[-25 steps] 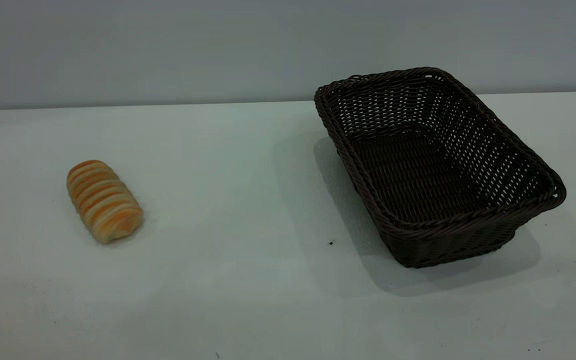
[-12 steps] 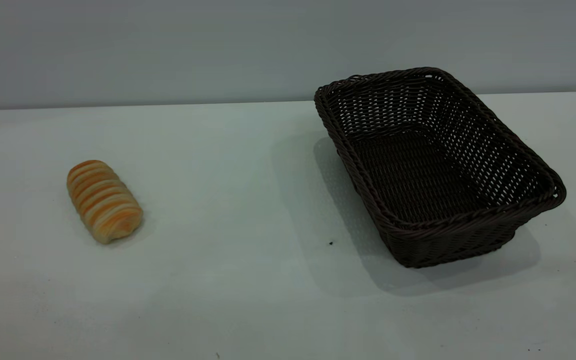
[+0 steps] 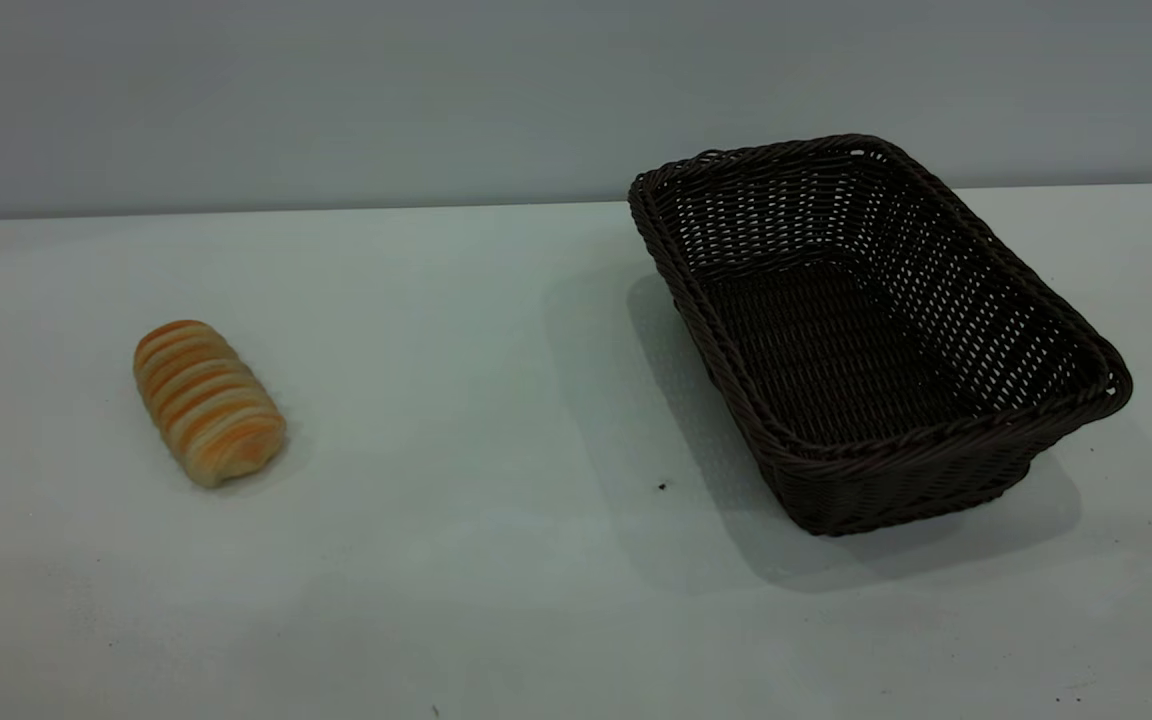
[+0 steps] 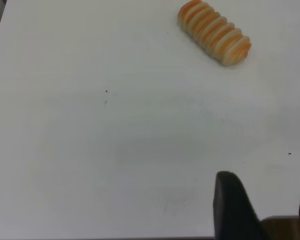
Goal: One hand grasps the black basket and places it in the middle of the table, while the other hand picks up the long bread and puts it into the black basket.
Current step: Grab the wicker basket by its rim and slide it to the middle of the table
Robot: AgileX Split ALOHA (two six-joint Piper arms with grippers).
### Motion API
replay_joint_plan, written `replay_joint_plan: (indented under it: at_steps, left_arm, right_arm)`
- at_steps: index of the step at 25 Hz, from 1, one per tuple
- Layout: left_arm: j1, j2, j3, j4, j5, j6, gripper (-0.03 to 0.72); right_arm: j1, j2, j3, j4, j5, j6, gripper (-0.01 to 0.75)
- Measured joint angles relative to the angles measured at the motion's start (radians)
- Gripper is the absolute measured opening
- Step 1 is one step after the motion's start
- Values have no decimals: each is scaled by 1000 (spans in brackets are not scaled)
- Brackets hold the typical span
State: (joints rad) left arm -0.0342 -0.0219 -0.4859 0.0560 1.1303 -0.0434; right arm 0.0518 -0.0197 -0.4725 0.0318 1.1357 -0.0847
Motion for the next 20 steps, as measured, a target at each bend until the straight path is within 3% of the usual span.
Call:
replay_joint_plan:
  at_steps: [20]
  left_arm:
    - [0, 0, 0, 8, 0, 0, 358]
  right_arm:
    - [0, 0, 0, 0, 0, 0, 406]
